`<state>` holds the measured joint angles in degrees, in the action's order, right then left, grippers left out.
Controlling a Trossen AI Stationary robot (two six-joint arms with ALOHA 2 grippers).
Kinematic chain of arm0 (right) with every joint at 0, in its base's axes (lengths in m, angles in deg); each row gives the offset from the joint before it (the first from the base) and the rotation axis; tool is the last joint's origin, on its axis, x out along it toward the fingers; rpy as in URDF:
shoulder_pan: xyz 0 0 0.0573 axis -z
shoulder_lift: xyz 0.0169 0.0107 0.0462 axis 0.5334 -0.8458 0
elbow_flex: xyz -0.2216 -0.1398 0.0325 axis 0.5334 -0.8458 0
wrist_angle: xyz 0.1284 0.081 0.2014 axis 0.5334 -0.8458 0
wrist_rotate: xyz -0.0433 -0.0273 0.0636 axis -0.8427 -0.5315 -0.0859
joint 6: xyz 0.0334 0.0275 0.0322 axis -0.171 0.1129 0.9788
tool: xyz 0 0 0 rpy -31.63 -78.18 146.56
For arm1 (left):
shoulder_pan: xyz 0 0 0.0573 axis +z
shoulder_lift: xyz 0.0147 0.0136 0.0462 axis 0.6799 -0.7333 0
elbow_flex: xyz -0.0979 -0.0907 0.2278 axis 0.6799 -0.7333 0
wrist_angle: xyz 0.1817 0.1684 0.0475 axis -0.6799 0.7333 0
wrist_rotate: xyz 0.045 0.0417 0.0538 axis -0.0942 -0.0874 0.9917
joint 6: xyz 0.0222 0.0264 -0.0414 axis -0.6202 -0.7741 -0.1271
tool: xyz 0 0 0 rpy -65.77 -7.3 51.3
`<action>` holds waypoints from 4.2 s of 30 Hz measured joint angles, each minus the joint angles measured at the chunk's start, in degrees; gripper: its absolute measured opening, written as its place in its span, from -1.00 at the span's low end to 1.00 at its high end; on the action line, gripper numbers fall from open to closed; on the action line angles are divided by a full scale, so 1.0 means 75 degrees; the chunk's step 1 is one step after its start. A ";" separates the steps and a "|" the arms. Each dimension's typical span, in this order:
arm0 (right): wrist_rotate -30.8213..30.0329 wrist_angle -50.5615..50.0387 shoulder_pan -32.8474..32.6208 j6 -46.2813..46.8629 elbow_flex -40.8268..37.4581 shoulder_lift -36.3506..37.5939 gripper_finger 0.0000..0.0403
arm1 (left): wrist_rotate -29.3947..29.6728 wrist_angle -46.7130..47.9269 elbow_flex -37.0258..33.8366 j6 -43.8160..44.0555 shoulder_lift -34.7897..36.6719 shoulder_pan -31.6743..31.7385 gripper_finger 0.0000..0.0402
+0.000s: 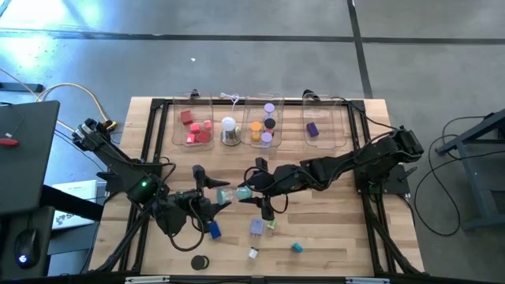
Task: Pick & Place Office items
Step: Put the blue hourglass into the middle transparent bin
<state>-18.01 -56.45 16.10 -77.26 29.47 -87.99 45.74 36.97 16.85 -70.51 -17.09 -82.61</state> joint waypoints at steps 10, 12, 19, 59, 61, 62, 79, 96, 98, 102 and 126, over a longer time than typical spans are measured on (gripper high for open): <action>-0.2014 -0.1612 -0.0001 0.0443 0.0000 0.0000 -0.10 | -0.0037 -0.0034 0.0000 -0.0056 0.0000 -0.0186 0.36; -0.2544 -0.2143 0.0000 0.0669 0.0000 0.0000 -0.10 | -0.0046 0.0001 0.0000 0.0132 0.0000 -0.0233 0.36; -0.3906 -0.3961 0.0149 0.1138 0.0295 0.0000 -0.10 | -0.0214 0.1178 0.0003 0.1578 0.0255 -0.0108 0.36; -0.1486 -1.1410 0.3685 0.0390 0.6706 -0.4132 -0.10 | -0.3214 0.4475 -0.1338 0.4928 0.1003 0.1808 0.36; -0.1690 -1.1409 0.3651 0.0198 0.6706 -0.4275 -0.10 | -0.3214 0.4478 -0.1338 0.4928 0.1003 0.1724 0.36; -0.1819 -1.1409 0.3646 0.0122 0.6706 -0.4322 -0.10 | -0.3214 0.4481 -0.1338 0.4927 0.1003 0.1683 0.36; -0.3683 -1.1117 0.3314 -0.2330 0.6644 -0.4649 -0.10 | -0.3212 0.4474 -0.1338 0.4926 0.0997 0.1100 0.36; -0.5508 -1.0640 0.2730 -0.5258 0.6645 -0.5499 -0.10 | -0.3212 0.4474 -0.1423 0.4923 0.0997 0.1081 0.36; -0.5509 -1.0642 0.2699 -0.5374 0.6645 -0.5499 -0.10 | -0.3211 0.4467 -0.1553 0.4945 0.0997 0.1081 0.36; -0.5911 -1.0659 0.2641 -0.5432 0.6633 -0.5503 -0.10 | -0.3212 0.4485 -0.1834 0.5016 0.0997 0.1080 0.36; -0.6158 -1.1756 0.2463 -0.4989 0.6633 -0.5505 -0.10 | -0.3212 0.4466 -0.1900 0.5216 0.1003 0.1078 0.36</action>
<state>-64.19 -144.62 34.57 -114.68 79.22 -129.28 21.65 70.47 2.59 -31.39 -9.57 -74.52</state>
